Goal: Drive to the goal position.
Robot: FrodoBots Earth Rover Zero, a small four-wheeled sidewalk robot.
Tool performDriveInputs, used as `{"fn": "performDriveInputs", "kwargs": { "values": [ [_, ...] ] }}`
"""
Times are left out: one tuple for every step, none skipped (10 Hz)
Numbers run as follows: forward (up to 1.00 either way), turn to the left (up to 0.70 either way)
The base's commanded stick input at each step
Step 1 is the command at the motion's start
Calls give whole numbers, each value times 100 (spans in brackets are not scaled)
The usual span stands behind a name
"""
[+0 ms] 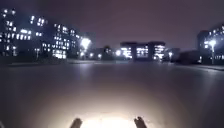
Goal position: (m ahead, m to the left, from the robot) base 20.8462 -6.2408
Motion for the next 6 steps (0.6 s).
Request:
{"fn": "performDriveInputs", "kwargs": {
  "values": [
    [100,0],
    [100,0],
    [100,0],
    [100,0],
    [100,0],
    [100,0]
  ]
}}
